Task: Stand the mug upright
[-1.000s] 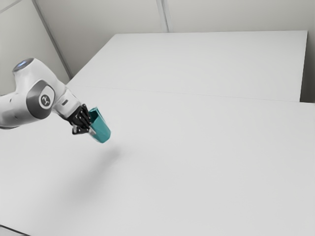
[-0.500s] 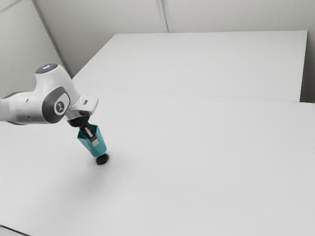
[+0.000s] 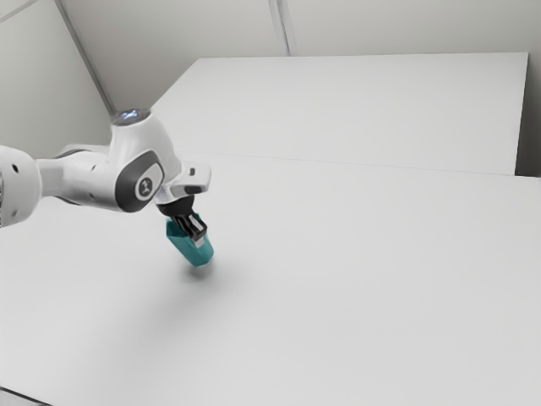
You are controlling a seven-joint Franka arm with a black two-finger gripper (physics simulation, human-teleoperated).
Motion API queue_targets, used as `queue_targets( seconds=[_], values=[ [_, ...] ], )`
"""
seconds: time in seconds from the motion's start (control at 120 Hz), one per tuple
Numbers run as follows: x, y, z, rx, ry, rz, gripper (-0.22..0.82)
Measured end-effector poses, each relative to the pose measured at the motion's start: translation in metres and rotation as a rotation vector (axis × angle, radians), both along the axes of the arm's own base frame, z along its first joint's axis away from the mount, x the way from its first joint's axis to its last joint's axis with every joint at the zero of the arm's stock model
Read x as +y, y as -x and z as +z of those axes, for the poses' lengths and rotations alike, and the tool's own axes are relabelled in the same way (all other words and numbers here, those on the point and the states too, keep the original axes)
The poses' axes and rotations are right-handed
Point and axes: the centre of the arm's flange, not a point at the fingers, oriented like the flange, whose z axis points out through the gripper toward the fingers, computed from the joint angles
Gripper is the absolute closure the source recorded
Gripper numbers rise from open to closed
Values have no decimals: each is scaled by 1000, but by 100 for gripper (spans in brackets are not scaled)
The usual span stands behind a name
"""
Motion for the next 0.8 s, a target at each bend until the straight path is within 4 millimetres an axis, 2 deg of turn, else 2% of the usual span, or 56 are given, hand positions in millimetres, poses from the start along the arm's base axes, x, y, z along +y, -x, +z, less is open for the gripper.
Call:
queue_targets(
  seconds=[0.142,0.225,0.55,0.708,0.8],
  values=[
    [-32,-1,-3,-19,-19,-36,78],
    [-41,5,-5,-17,-17,-32,78],
    [-11,3,-16,-1,-17,91,78],
    [-11,3,-17,1,-14,113,65],
    [-15,3,-17,-1,-11,114,50]
  ],
)
